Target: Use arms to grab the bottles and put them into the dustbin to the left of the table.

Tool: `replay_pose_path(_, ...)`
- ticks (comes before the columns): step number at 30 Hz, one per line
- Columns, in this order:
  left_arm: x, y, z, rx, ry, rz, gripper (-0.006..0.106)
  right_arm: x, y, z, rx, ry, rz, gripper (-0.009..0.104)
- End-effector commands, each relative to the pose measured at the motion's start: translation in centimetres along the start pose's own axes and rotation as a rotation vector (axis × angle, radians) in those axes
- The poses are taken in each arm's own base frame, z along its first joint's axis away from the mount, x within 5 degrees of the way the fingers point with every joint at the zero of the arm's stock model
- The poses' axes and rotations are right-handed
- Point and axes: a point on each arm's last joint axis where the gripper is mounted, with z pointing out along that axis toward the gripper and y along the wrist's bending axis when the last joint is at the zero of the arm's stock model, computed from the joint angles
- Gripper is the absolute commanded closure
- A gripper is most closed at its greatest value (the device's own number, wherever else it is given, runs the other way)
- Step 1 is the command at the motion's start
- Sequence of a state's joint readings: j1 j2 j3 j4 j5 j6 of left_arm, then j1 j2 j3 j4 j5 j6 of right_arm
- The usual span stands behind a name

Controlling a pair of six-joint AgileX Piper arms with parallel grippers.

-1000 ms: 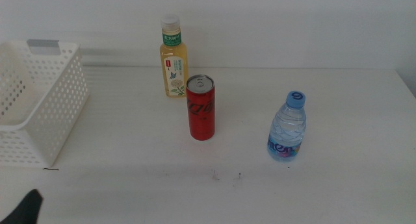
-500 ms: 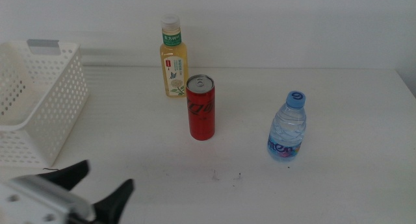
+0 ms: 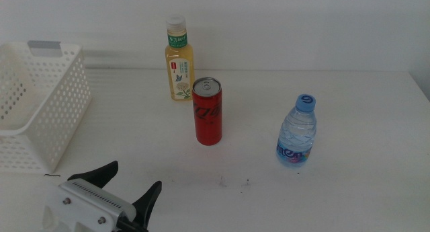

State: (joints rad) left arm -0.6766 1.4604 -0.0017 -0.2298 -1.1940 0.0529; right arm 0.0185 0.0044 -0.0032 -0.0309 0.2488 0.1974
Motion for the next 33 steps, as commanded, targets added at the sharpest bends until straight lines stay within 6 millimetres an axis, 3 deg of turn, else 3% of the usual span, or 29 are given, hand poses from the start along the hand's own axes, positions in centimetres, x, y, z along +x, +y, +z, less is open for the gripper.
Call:
replay_pose_path(1,-0.1,0.0,0.0,-0.002,-0.017,-0.029,0.007,0.0,0.0,0.0,0.006,-0.012,-0.013,0.005)
replay_pose_path(12,-0.1,0.2,0.0,-0.018,-0.016,-0.035,0.007,0.0,0.0,0.0,0.006,-0.012,-0.013,0.005)
replay_pose_path(18,-1.1,-0.4,4.4,-0.059,0.004,-0.016,0.007,0.0,0.0,0.0,0.006,-0.012,-0.013,0.005)
replay_pose_path(26,0.3,0.0,10.1,0.018,-0.014,-0.096,0.007,0.0,0.0,0.0,0.006,-0.012,-0.013,0.005)
replay_pose_path(33,0.0,-0.4,14.5,0.035,-0.063,-0.093,0.007,0.0,0.0,0.0,0.006,-0.012,-0.013,0.005)
